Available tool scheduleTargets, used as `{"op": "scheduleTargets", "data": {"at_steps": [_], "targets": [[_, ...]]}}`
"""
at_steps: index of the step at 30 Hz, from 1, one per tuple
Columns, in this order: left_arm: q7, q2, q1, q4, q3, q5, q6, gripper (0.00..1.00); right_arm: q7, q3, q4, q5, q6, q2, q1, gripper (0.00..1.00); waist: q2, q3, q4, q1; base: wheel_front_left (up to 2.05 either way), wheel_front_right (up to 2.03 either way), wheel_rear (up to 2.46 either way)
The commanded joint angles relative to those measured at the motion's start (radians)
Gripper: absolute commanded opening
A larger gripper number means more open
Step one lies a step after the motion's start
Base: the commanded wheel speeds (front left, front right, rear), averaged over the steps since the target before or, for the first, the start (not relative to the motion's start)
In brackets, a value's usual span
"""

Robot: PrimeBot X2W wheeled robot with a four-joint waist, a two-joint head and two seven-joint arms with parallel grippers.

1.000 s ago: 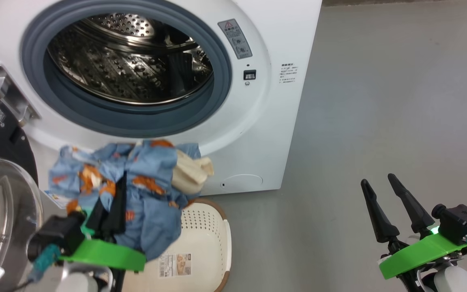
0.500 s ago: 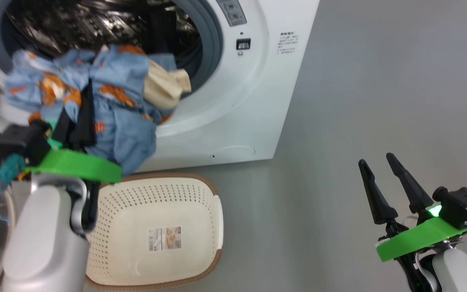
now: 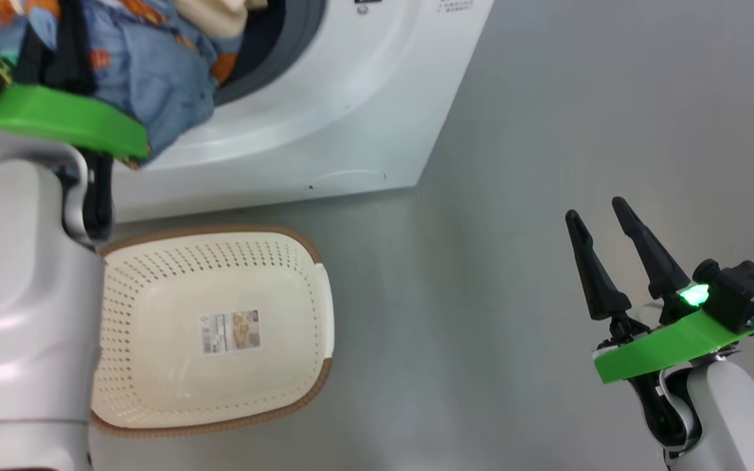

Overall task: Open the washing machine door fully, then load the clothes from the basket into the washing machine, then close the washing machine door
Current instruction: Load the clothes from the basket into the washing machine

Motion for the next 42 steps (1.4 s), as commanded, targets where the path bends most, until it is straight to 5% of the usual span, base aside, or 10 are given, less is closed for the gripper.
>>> {"op": "scheduleTargets", "data": {"at_steps": [1,17,26,27,28,35,42], "targets": [[-0.009,0.039,-0.053,-0.004,0.028,0.015,-0.012,0.00,-0.005,0.016,-0.029,-0.001,0.002,0.002,-0.011,1.00,0.0000,0.077,-0.039,0.0000,0.00,0.00,0.00],[-0.009,0.126,-0.383,0.221,0.038,0.093,-0.031,0.00,-0.005,0.030,-0.050,-0.001,0.002,0.063,-0.075,1.00,0.0000,0.267,-0.146,0.0000,0.00,0.00,0.00],[-0.009,0.134,-0.415,-0.026,0.074,0.174,0.002,0.00,-0.005,0.029,-0.053,0.000,0.002,0.086,-0.084,1.00,0.0000,0.307,-0.179,0.0000,0.00,0.00,0.00],[-0.009,0.129,-0.404,-0.029,0.085,0.174,0.007,0.24,-0.005,0.030,-0.052,0.000,0.002,0.088,-0.085,1.00,0.0000,0.306,-0.180,0.0000,0.00,0.00,0.00],[-0.009,0.122,-0.393,-0.004,0.092,0.170,0.010,1.00,-0.005,0.030,-0.049,-0.001,0.002,0.090,-0.085,1.00,0.0000,0.303,-0.179,0.0000,0.00,0.00,0.00],[-0.009,0.109,-0.382,0.223,0.091,0.171,0.014,1.00,-0.005,0.042,-0.041,-0.001,0.002,0.090,-0.085,1.00,0.0000,0.283,-0.159,0.0000,0.00,0.00,0.00],[-0.009,0.097,-0.388,0.288,0.086,0.168,-0.008,1.00,-0.005,0.049,-0.032,0.000,0.002,0.078,-0.094,1.00,0.0000,0.247,-0.131,0.0000,0.00,0.00,0.00]]}}
